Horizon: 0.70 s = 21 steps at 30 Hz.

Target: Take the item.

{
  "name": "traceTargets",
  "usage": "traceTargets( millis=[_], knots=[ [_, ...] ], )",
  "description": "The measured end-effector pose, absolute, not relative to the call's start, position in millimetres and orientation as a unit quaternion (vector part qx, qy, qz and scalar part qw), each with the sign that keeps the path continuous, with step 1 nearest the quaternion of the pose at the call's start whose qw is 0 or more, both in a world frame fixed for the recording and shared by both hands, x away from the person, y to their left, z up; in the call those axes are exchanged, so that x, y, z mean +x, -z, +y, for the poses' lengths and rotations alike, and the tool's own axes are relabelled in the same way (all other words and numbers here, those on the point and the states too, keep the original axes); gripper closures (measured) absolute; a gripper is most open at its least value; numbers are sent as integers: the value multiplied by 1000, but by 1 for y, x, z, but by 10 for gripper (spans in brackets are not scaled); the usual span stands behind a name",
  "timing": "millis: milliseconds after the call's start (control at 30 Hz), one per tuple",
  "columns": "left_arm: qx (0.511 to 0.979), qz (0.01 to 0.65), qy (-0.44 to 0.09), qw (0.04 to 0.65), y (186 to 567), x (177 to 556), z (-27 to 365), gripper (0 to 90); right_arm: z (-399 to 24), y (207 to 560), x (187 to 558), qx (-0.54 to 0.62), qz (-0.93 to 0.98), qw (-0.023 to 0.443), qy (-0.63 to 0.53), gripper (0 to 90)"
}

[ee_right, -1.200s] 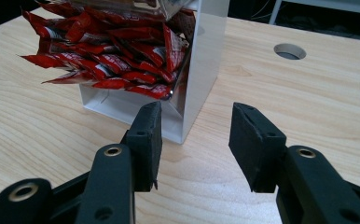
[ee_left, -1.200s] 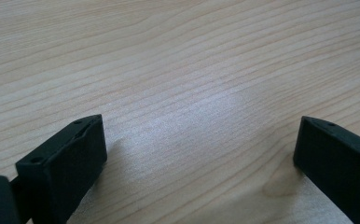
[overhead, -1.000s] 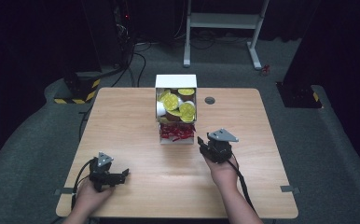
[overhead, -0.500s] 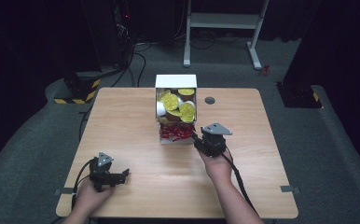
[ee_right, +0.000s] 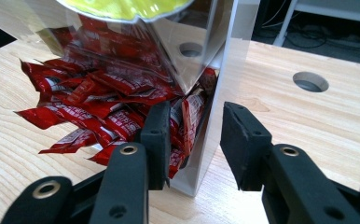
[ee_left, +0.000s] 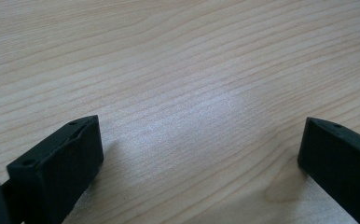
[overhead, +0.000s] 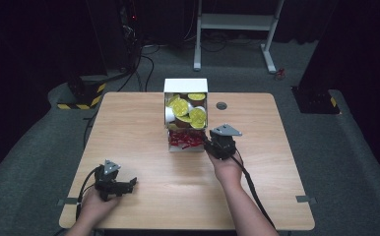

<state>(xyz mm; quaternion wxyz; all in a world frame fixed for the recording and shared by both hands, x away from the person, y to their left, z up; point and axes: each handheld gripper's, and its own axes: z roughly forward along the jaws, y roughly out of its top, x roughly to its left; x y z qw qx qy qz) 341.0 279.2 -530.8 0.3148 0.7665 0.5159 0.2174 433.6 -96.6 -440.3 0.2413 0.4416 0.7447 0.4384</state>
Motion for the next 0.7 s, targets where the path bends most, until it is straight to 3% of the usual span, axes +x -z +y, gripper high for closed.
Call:
traceTargets(
  millis=[700],
  knots=[
    [765, 517, -217, 316, 531, 341, 279, 4, -92, 449, 445, 442, 748, 240, -434, 770]
  ],
)
